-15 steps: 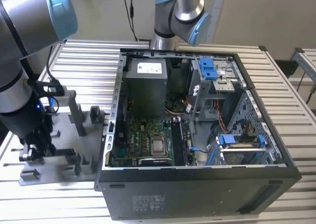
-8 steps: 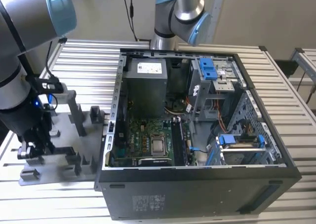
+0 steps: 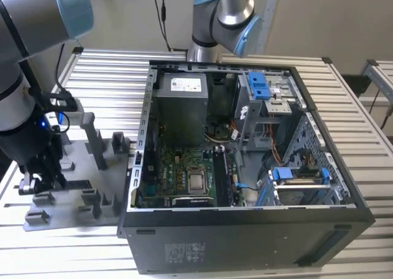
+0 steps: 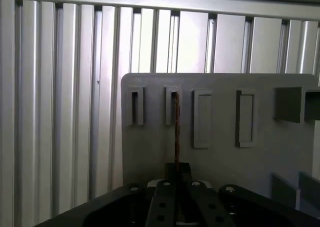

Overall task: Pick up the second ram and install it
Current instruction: 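Pick up the second ram and move it above second insertion slot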

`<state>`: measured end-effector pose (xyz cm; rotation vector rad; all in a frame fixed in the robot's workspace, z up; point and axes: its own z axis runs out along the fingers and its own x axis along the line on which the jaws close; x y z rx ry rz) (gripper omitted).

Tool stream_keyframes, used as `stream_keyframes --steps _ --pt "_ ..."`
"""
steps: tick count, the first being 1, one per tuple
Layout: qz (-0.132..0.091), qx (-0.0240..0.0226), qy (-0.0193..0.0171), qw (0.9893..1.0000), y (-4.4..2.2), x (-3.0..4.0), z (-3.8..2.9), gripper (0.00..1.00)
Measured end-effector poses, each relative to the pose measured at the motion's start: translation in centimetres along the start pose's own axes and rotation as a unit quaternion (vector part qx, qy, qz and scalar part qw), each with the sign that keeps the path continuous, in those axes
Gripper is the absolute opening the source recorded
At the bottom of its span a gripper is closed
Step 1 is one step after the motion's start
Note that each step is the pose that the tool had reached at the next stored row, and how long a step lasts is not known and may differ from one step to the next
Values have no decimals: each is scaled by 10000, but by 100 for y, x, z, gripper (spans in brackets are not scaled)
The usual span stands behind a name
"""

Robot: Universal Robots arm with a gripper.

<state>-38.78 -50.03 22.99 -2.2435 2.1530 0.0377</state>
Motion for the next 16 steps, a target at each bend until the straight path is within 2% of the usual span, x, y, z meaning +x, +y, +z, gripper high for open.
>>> stream_keyframes --steps 16 --pt "0 0 0 10000 -1 -7 -182 14"
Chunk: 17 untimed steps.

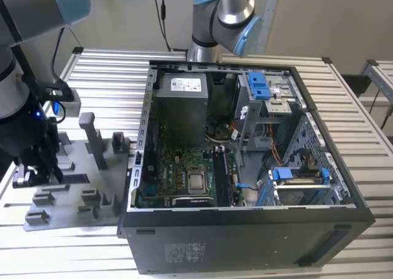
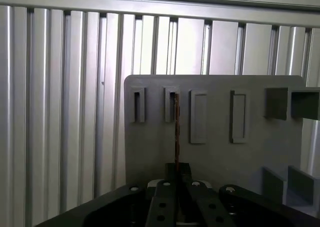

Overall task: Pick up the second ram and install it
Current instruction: 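Pick up the second ram and move it above second insertion slot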

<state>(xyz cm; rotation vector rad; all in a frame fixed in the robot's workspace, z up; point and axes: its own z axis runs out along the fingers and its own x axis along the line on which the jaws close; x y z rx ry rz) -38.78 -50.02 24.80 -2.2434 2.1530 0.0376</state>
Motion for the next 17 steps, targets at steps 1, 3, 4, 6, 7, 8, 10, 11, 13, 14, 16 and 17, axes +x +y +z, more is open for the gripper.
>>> stream_keyframes --steps 1,3,4,6,7,8,10,11,13,14,16,17 --pt "0 -1 0 10000 0 0 -12 14" --pt "0 0 0 10000 0 -2 -35 14" --pt "0 0 0 10000 0 -2 -47 14" --pt "0 0 0 10000 0 -3 -71 14" --pt "0 0 0 10000 -1 -3 -85 14" --pt "0 0 0 10000 -1 -4 -98 14" --pt "0 0 0 10000 -1 -5 -122 14" --pt "0 0 0 10000 -1 -5 -135 14" --pt "0 0 0 10000 -1 -6 -160 14" --pt "0 0 0 10000 -1 -7 -173 14" --pt "0 0 0 10000 -1 -8 -199 14" --pt "0 0 0 10000 -1 -8 -212 14"
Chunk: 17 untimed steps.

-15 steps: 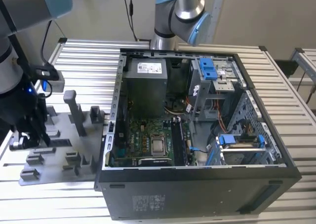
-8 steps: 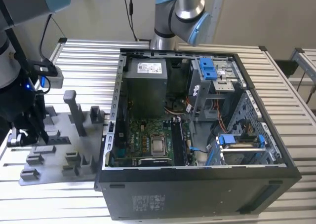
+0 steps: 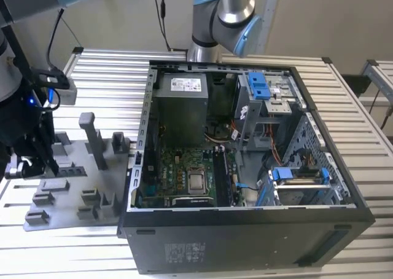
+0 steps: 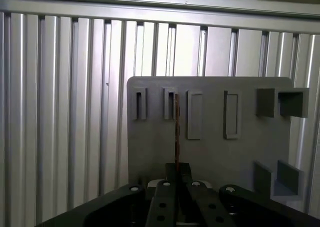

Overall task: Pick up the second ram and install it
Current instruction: 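Pick up the second ram and move it above second insertion slot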

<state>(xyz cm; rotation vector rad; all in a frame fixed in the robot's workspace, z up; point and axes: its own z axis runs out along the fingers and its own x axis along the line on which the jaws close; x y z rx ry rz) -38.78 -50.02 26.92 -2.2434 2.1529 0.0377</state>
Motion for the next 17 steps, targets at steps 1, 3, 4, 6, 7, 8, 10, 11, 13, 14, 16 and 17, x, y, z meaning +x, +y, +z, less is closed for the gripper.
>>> stream_keyframes --steps 1,3,4,6,7,8,10,11,13,14,16,17 --pt "0 0 0 10000 0 0 -12 14" --pt "0 0 0 10000 0 -1 -34 14" --pt "0 0 0 10000 0 -2 -43 14" --pt "0 -1 0 10000 0 -2 -59 14" --pt "0 0 0 10000 0 -3 -67 14" --pt "0 0 0 10000 -1 -3 -75 14" --pt "0 0 0 10000 -1 -4 -93 14" --pt "0 0 0 10000 -1 -4 -102 14" --pt "0 0 0 10000 -1 -5 -119 14" --pt "0 0 0 10000 -1 -5 -128 14" --pt "0 0 0 10000 -1 -6 -145 14" --pt "0 0 0 10000 -1 -6 -154 14"
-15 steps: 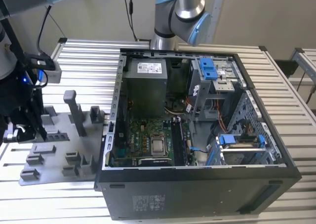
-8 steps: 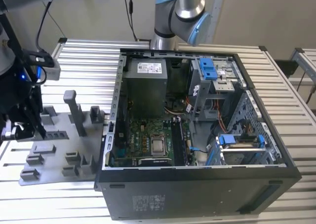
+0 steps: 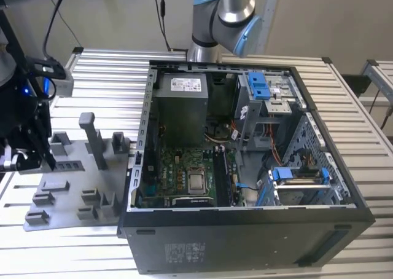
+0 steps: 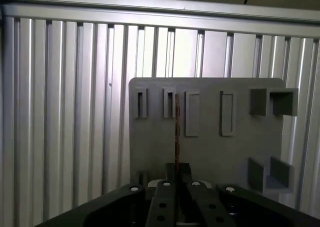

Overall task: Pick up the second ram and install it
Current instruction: 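Pick up the second ram and move it above second insertion slot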

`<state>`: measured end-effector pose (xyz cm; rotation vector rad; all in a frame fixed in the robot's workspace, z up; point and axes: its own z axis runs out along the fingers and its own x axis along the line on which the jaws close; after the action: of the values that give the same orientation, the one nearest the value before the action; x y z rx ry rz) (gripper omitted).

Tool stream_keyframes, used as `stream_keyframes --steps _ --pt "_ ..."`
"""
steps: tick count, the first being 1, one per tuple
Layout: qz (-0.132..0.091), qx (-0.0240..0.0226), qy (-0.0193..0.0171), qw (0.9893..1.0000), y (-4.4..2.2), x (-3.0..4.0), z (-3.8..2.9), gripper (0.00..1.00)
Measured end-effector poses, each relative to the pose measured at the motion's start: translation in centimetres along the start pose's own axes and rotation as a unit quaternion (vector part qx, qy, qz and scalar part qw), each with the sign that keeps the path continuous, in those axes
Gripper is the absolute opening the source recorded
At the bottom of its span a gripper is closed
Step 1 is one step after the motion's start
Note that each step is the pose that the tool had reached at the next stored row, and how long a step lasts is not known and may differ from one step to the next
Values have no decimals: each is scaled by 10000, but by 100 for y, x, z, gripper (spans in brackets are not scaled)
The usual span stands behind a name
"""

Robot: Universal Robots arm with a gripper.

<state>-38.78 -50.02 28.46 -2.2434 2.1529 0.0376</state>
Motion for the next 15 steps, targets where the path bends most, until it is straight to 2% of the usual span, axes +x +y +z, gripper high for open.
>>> stream_keyframes --steps 15 --pt "0 0 0 10000 -1 -5 -132 14"
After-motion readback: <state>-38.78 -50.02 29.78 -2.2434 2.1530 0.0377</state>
